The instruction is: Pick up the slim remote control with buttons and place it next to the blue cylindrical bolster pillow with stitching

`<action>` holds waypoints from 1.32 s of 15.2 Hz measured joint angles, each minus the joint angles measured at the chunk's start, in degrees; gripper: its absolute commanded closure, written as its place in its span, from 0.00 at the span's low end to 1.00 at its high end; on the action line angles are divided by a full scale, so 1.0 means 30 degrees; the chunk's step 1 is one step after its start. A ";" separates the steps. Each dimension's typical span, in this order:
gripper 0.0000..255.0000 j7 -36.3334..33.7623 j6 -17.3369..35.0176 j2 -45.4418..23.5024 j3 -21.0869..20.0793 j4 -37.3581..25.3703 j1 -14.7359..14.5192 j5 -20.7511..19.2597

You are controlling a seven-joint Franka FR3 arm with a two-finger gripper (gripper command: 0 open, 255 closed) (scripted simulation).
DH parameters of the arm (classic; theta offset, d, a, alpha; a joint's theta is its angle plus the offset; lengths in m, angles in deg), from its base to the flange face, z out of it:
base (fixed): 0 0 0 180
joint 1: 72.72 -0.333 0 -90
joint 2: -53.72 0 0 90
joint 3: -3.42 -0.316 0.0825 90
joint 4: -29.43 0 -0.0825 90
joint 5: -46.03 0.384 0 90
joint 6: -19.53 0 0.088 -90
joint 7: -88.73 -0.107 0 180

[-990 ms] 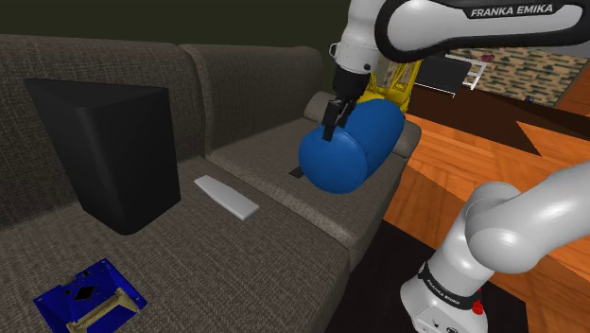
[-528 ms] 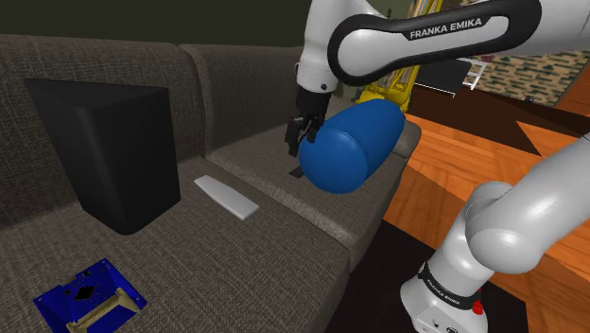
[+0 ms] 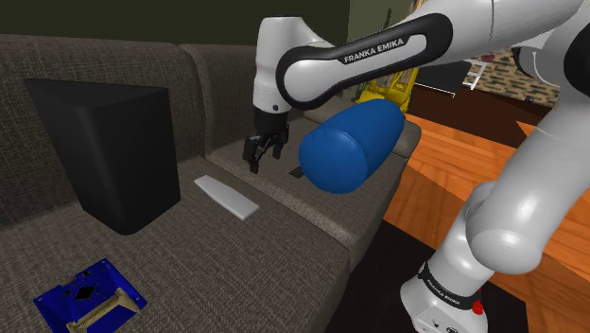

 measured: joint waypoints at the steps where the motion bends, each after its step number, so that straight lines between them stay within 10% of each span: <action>1: 0.00 -0.0357 0.0138 -0.0741 -0.0125 -0.0523 -0.0092 -0.0158; 9: 0.00 -0.2632 0.0707 -0.6612 -0.0438 -0.5269 -0.1148 -0.1514; 20: 0.00 -0.3171 0.2343 -0.8109 -0.0269 -0.5029 -0.1446 -0.2040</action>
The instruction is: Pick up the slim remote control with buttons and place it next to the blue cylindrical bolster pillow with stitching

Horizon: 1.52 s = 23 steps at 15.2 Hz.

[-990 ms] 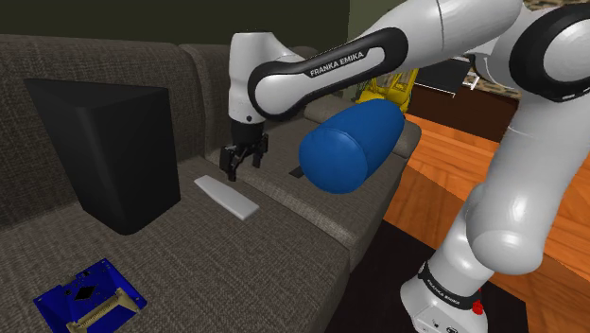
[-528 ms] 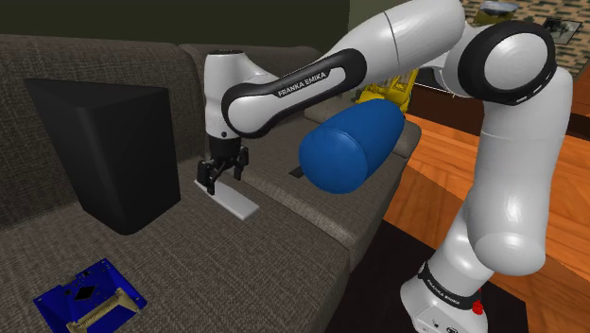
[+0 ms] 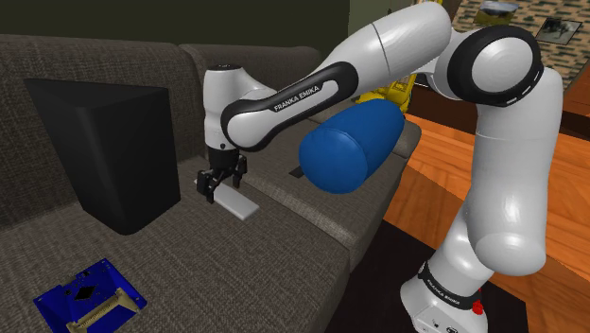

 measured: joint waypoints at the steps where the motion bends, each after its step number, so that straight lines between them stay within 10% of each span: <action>1: 0.00 -0.0002 0.0015 -0.0006 0.0001 0.0007 -0.0001 -0.0003; 3: 0.00 -0.0004 0.0024 -0.0010 0.0002 0.0011 -0.0001 -0.0005; 4: 1.00 -0.0004 0.0024 -0.0010 0.0002 0.0011 -0.0001 -0.0005; 23: 1.00 0.0260 -0.1659 0.0927 -0.0177 -0.0785 0.0106 0.0409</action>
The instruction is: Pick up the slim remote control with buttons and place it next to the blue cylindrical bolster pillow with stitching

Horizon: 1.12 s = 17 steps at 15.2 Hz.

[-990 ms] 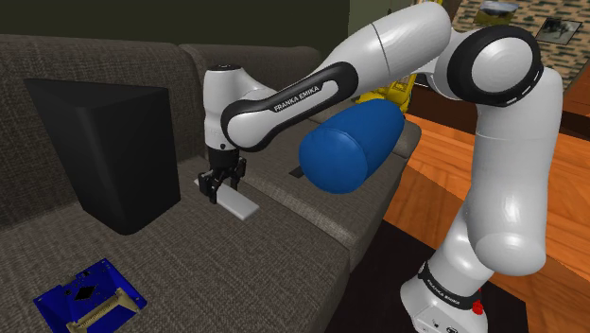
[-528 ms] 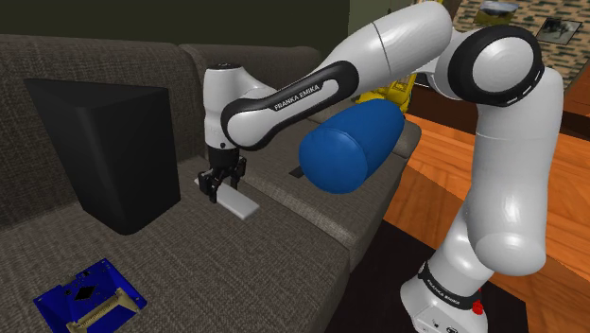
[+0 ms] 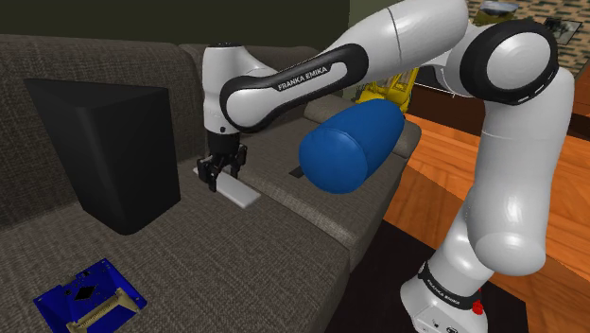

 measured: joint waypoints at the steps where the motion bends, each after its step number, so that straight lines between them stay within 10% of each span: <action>1: 1.00 0.0020 -0.0210 0.0065 -0.0016 -0.0150 0.0000 0.0033; 17: 1.00 0.0426 -0.3907 0.1399 -0.0222 -0.2591 0.0094 0.0617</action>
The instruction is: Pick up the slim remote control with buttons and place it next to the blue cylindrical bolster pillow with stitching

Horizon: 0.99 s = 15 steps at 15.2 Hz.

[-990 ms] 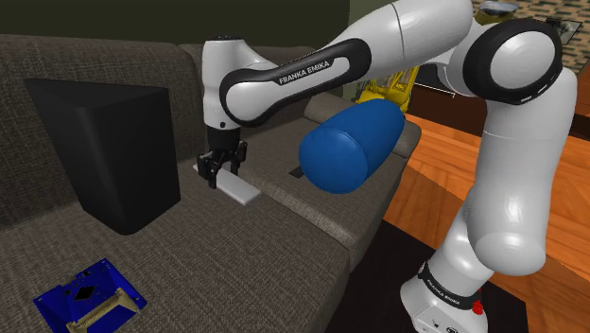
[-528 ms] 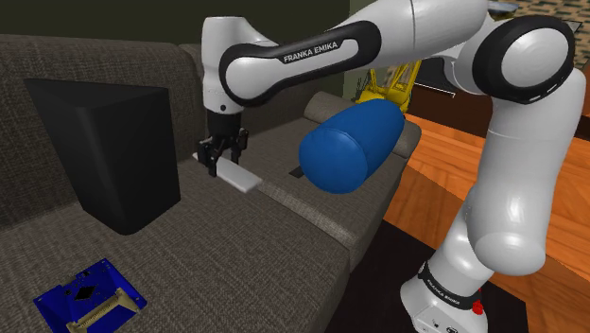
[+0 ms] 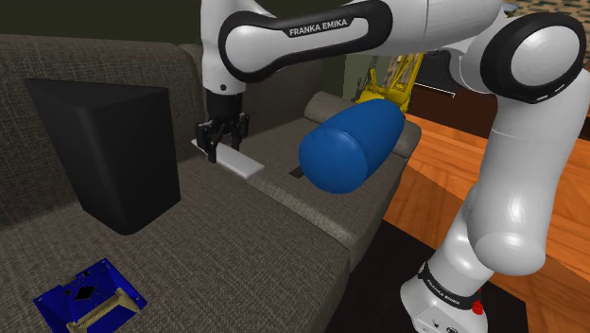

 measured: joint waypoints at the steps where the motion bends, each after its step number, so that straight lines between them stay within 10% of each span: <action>1: 1.00 0.0009 -0.0229 0.0025 -0.0006 -0.0205 -0.0005 0.0015; 15: 1.00 0.0152 -0.3753 0.0184 -0.0087 -0.3584 -0.0114 0.0128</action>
